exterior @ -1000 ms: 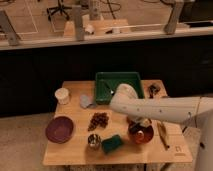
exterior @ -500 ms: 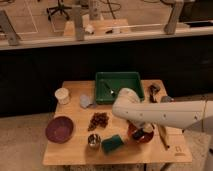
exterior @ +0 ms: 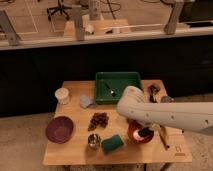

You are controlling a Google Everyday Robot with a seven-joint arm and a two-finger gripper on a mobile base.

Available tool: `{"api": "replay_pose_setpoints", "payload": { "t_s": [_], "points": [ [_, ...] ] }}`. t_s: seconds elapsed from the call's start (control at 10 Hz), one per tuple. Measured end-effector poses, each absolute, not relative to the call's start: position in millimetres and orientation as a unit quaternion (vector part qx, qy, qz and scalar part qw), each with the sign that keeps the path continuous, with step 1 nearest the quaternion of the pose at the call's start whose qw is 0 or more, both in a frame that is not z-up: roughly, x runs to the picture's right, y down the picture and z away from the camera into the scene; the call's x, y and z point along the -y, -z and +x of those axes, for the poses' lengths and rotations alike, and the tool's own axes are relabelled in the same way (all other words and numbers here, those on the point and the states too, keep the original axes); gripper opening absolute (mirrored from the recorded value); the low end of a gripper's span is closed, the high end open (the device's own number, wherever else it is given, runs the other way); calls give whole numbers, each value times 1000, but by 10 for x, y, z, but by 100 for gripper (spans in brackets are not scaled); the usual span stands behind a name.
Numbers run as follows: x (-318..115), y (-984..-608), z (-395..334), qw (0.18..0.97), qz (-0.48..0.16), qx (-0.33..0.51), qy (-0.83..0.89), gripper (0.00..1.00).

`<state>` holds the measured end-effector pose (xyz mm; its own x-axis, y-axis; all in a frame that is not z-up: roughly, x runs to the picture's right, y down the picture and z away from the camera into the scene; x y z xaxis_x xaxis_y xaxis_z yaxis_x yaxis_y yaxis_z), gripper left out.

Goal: Wipe red bowl with eraser

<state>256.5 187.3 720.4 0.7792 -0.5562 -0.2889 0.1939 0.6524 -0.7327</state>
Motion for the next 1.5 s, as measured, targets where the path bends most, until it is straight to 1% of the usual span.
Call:
{"api": "replay_pose_setpoints", "payload": {
  "t_s": [0.2,0.4,0.7,1.0,1.2,1.5],
  "points": [
    [-1780,-7303,2603,874,-352,-262,211,15],
    [-1670,-7486,2595,874,-347,-267,212,15],
    [-1625,-7660,2505,875,-345,-262,218,15],
    [-1730,-7578,2287,880,-346,-231,228,15],
    [-1896,-7481,2181,880,-354,-211,237,15],
    [-2058,-7430,2165,877,-368,-194,240,15]
  ]
}}
